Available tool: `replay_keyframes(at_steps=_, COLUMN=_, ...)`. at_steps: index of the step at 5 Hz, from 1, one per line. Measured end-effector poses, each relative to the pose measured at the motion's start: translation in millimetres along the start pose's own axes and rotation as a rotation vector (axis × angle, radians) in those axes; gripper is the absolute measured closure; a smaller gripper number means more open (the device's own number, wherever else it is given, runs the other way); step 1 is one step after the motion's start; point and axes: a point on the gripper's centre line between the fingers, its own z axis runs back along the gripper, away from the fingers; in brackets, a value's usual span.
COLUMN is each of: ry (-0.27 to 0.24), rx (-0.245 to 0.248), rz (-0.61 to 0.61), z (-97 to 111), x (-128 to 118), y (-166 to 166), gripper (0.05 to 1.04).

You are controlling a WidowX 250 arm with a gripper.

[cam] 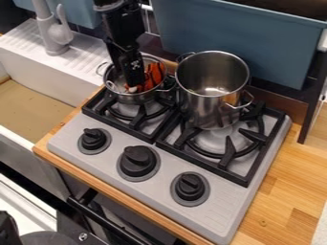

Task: Moved the orange object from the small silver pot to the big silver pot

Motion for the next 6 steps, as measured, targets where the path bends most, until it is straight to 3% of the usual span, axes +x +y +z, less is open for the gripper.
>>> replay_keyframes(at_steps=1, ry=-0.007, rx=-0.002, rz=0.005, z=-4.3, x=-0.8, y=-2.0, gripper=0.088)
replay_keyframes(at_steps=2, ry=0.018, rx=-0.001, rz=0.027, z=-11.9, x=1.1, y=-0.8, gripper=0.088)
replay_keyframes(at_steps=3, ry=0.021, rx=-0.002, rz=0.039, z=-8.2, x=8.1, y=2.3, gripper=0.099)
replay_keyframes(at_steps=4, ry=0.02, rx=-0.003, rz=0.071, z=-14.1, x=12.9, y=8.0, gripper=0.174)
replay_keyframes(at_steps=5, ry=0.035, rx=-0.018, rz=0.062, z=-14.2, x=14.6, y=8.3, gripper=0.47)
replay_keyframes(at_steps=6, ry=0.068, rx=-0.027, rz=0.041, z=-13.7, x=12.3, y=8.7, gripper=0.686)
